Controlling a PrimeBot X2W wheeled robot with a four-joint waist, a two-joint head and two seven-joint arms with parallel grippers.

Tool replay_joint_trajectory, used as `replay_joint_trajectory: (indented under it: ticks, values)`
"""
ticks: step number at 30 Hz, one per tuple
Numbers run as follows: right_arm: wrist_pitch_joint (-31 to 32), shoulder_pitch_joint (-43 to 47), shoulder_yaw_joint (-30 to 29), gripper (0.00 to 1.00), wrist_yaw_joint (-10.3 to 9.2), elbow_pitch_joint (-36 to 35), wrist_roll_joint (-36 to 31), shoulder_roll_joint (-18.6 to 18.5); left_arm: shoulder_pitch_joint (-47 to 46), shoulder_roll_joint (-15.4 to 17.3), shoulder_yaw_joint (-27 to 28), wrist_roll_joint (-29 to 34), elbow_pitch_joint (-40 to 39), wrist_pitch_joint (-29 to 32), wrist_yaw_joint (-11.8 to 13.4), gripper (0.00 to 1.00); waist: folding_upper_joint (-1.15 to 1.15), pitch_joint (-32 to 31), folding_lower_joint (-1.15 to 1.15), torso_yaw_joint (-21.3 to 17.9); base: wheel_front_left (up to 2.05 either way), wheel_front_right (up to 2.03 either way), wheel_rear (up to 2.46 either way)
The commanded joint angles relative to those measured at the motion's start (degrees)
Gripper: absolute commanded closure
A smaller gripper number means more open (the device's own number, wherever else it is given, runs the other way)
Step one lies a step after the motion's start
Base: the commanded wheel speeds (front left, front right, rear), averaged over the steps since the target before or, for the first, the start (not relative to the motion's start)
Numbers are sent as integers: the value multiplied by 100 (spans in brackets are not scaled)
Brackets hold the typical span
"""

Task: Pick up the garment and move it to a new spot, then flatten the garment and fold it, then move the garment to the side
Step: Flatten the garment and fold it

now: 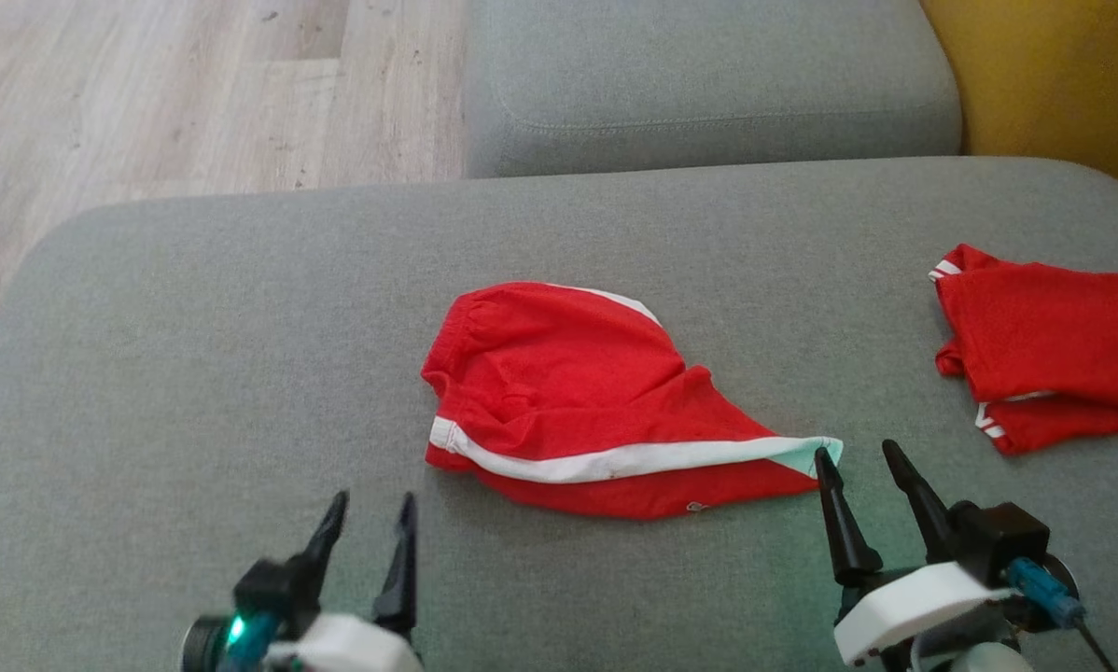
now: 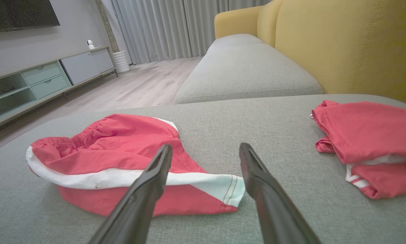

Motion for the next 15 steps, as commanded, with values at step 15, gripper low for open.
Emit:
replay_joint_trajectory:
  ticks: [15]
  values:
    - [73,-421,183,0,20,-298,-16,-20,-1835,-13,-101,-430,832,1119,-966,0,0,606,0,-258,0,0,0]
